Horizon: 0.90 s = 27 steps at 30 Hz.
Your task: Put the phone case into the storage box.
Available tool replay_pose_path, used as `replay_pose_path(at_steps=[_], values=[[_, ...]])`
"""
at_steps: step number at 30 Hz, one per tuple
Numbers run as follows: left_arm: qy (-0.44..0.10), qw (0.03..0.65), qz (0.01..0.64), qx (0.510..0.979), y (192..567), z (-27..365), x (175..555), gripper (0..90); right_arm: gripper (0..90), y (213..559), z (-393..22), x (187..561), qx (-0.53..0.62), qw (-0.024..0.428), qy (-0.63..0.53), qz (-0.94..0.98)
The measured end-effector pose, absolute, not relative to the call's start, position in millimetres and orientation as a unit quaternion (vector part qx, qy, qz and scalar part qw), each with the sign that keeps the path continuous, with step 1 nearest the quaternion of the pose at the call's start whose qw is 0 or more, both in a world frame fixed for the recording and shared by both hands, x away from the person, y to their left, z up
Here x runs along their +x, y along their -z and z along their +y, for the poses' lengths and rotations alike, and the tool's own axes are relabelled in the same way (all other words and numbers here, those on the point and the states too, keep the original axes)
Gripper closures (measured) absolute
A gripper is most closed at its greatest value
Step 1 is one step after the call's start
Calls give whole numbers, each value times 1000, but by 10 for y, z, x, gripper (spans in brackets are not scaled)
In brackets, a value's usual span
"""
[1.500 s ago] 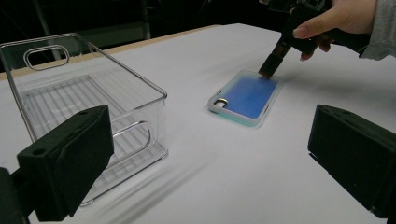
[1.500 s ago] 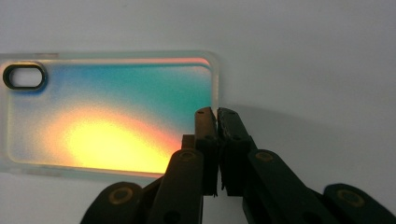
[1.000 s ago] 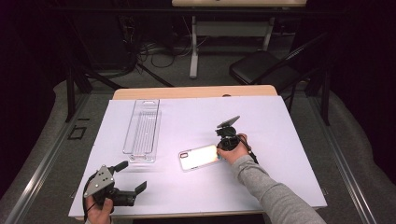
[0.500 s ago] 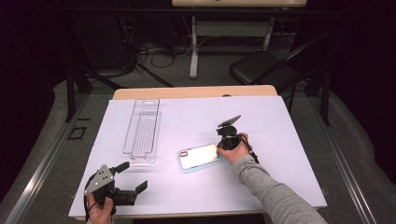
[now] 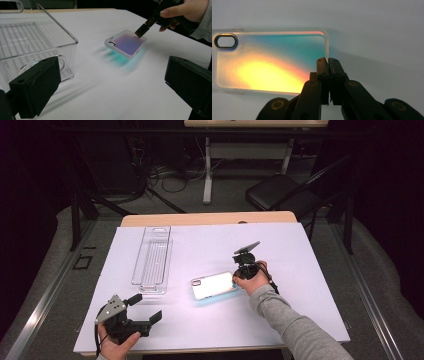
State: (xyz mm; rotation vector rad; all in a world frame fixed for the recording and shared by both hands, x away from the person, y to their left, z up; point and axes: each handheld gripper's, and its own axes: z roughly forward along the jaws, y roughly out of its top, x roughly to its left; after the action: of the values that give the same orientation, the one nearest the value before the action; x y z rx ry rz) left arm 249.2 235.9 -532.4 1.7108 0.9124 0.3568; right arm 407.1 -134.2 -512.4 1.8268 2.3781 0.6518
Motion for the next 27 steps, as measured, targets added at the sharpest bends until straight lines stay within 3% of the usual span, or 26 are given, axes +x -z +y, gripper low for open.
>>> replay_pose_path(at_steps=[7,15,27], values=[[-148,554,386,722,5296,2255,2502,23,885,5049,-1349,4052,589,42,-229,774],[-139,558,377,726,5258,2162,2532,157,885,4993,-1374,4014,582,48,-241,775],[-110,539,410,727,5256,2032,2639,164,885,4894,-1431,3967,579,52,-243,777]])
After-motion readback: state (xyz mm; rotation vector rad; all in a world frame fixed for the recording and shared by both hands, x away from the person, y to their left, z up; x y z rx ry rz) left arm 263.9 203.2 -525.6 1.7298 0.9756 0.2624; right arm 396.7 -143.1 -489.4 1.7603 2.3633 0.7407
